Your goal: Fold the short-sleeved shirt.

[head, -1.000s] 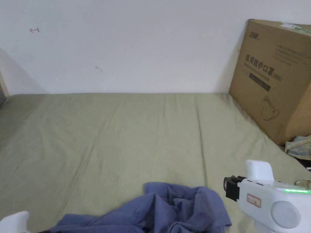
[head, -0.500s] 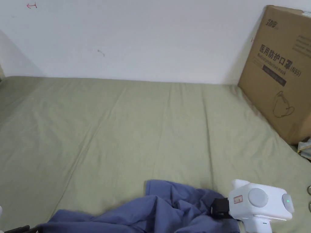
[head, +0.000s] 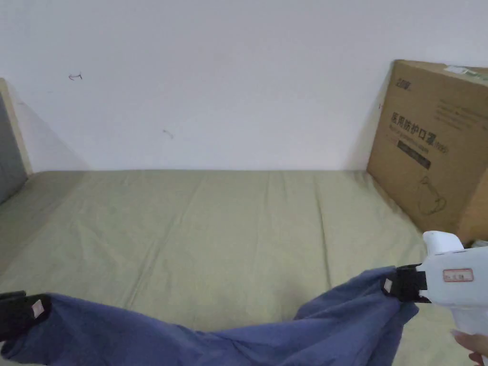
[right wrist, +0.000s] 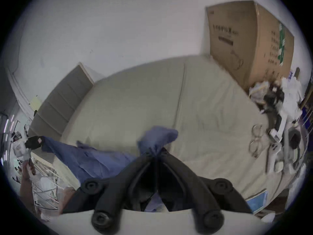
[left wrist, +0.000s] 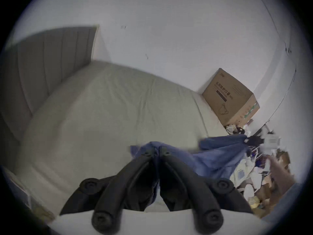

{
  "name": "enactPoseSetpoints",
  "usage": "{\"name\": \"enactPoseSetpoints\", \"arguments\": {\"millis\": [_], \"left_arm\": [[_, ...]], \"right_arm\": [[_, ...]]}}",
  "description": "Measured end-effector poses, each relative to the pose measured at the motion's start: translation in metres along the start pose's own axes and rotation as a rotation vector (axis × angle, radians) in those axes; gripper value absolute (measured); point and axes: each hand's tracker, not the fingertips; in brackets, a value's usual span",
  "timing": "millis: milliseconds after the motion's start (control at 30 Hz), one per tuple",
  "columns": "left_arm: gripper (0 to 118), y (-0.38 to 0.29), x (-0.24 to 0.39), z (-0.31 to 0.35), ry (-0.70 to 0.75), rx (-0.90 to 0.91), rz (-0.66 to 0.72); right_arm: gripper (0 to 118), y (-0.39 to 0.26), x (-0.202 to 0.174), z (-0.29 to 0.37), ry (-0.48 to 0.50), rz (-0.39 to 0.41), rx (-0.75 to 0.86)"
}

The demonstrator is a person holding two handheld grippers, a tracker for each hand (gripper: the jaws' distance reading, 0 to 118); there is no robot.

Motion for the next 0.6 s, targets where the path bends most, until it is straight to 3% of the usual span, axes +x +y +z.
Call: {"name": "enactPoseSetpoints", "arguments": {"millis": [300,600], "left_arm": [[4,0.110,0.003,0.054,0.037,0.122,-0.058],[4,0.183,0.042,0.029,0.012,0.144,-0.124]], "right_arm": [[2,0.102,-0.013,0.121,-0.037,-0.001,0.230],[2,0.201,-0.020,0.139,-0.079,-0.035,0.341]]}}
